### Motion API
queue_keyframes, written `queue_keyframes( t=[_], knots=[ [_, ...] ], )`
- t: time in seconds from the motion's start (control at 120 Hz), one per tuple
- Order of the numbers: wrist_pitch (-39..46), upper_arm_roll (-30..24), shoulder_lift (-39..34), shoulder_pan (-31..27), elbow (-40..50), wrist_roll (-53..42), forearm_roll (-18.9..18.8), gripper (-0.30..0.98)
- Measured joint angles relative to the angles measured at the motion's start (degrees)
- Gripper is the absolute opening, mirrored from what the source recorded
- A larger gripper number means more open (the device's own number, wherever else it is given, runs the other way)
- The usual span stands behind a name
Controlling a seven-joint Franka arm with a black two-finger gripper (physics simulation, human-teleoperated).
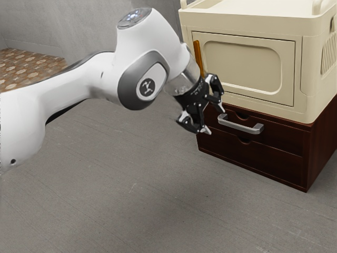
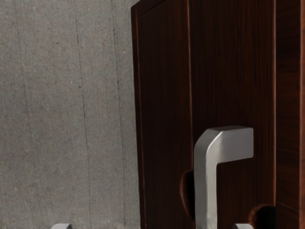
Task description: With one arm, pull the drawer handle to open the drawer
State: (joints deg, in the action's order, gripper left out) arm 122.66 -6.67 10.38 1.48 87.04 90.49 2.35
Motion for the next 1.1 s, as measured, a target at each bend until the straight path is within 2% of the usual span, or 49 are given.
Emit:
queue_keyframes(
  t=[0.55, 1.1],
  knots=[
    [0.3, 0.0, 5.3, 1.3, -5.1, 0.8, 0.0, 0.40],
    [1.7, 0.0, 8.3, 2.2, -6.2, 1.1, 0.1, 0.37]
  ],
)
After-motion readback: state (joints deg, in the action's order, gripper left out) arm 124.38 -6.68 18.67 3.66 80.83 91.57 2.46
